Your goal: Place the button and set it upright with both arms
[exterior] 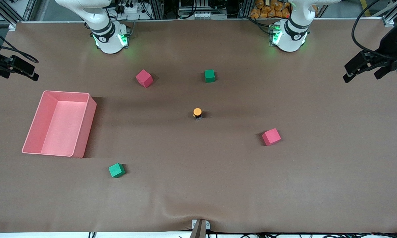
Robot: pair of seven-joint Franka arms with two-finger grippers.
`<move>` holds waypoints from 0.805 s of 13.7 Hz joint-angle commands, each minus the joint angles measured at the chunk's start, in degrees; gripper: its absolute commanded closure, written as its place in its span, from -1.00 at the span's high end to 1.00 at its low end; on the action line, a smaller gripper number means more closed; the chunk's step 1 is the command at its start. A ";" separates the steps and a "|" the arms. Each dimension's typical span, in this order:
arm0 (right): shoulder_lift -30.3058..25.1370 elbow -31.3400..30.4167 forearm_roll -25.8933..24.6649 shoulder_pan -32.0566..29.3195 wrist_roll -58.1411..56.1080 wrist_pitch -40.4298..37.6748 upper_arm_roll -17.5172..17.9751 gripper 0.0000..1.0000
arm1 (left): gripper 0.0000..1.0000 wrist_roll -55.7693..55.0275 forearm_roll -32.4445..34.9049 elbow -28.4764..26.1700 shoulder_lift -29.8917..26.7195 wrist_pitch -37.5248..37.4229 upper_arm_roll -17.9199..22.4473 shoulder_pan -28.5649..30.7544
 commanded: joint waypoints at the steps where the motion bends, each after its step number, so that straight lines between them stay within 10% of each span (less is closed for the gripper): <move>1: -1.50 -1.12 -0.70 0.12 -0.23 -0.15 0.09 1.00 | 1.00 7.04 -1.04 -1.14 0.44 0.13 5.72 -0.54; 11: -1.15 -1.21 -0.53 -0.31 -0.32 0.29 0.00 1.00 | 1.00 10.49 -0.17 -0.79 -0.43 -1.97 8.47 -0.72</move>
